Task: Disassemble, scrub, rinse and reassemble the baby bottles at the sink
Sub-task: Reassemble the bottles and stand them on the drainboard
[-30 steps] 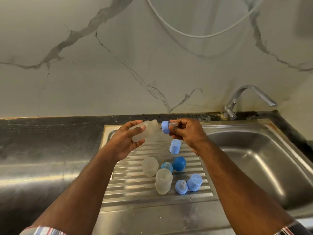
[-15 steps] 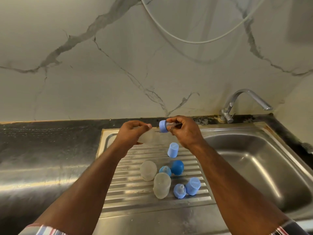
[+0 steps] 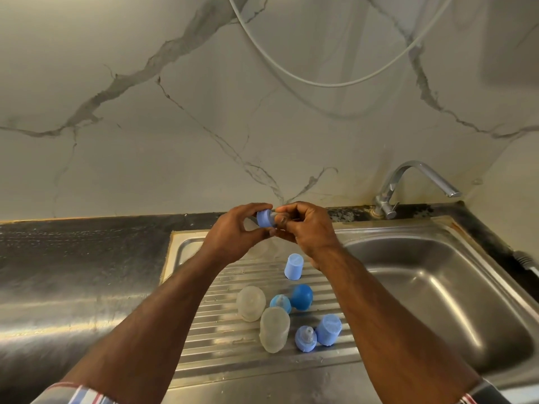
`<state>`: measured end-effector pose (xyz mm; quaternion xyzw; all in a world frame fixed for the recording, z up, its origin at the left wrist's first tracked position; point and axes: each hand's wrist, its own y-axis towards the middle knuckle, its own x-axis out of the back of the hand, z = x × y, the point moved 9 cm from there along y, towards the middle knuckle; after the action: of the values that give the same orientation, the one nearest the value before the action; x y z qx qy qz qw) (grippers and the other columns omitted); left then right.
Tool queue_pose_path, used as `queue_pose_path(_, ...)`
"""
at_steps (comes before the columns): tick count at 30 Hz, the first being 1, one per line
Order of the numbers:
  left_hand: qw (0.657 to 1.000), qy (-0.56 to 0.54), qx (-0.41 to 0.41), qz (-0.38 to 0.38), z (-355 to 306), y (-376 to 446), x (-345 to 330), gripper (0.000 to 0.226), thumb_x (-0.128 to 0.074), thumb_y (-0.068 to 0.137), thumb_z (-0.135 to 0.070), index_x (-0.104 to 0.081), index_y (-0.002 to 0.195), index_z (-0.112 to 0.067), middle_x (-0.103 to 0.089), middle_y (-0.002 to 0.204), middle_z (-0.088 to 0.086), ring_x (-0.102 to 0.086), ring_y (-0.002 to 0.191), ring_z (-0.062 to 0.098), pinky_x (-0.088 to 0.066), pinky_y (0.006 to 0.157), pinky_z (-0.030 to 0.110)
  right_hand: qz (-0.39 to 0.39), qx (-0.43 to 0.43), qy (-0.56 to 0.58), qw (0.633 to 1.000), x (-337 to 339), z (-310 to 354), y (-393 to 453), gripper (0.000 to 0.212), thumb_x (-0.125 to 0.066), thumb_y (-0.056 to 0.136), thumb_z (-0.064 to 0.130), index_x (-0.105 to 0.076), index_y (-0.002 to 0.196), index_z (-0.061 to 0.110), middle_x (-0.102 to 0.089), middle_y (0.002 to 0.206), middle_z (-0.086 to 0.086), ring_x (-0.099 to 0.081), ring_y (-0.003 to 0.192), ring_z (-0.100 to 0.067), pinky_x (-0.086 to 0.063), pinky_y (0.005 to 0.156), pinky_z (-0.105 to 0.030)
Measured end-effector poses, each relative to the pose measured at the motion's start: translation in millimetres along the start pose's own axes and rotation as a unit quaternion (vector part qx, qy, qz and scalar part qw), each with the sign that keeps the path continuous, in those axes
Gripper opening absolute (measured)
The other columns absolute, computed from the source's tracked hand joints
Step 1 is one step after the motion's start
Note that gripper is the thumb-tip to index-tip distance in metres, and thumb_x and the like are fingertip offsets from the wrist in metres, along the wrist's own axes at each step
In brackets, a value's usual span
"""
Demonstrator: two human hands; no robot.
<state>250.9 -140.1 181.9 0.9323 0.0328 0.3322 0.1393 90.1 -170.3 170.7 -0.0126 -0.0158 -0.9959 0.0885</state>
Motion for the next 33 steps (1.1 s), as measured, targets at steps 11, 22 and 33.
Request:
queue_pose_path(11,0.919,-0.33,0.206,-0.07,28.0,-4.0,1.4,0.038,-0.08,0.079,-0.044,-0.071,0.11,-0.023,-0.071,0.104,0.005,-0.071,0.098,0.027,-0.063,0.076,0.043,0.039,-0.058,0.023,0.997,18.6,7.0,0.7,0.037,-0.066,0.093,0.001,-0.065,0.129,0.013,-0.067,0.114,-0.011,-0.068,0.103,-0.023,-0.059,0.09,-0.037)
queue_pose_path(22,0.825,-0.5,0.255,0.055,28.9,-18.3,-22.8,0.057,-0.083,0.07,-0.012,-0.063,0.124,-0.01,-0.066,0.122,0.013,-0.066,0.113,0.032,-0.058,0.094,0.043,0.064,0.049,-0.103,0.991,23.1,27.5,-4.8,0.048,-0.082,0.077,0.0,-0.068,0.115,0.026,-0.068,0.115,0.011,-0.063,0.111,-0.008,-0.055,0.092,-0.024)
queue_pose_path(33,0.834,-0.494,0.242,0.041,25.0,-18.7,-17.2,0.056,-0.083,0.068,-0.013,-0.064,0.121,-0.009,-0.064,0.12,0.017,-0.068,0.108,0.032,-0.06,0.087,0.041,0.108,0.069,-0.17,0.977,16.1,25.8,-0.9,0.048,-0.086,0.073,0.004,-0.068,0.115,0.019,-0.072,0.11,0.003,-0.068,0.094,-0.006,-0.057,0.082,-0.021)
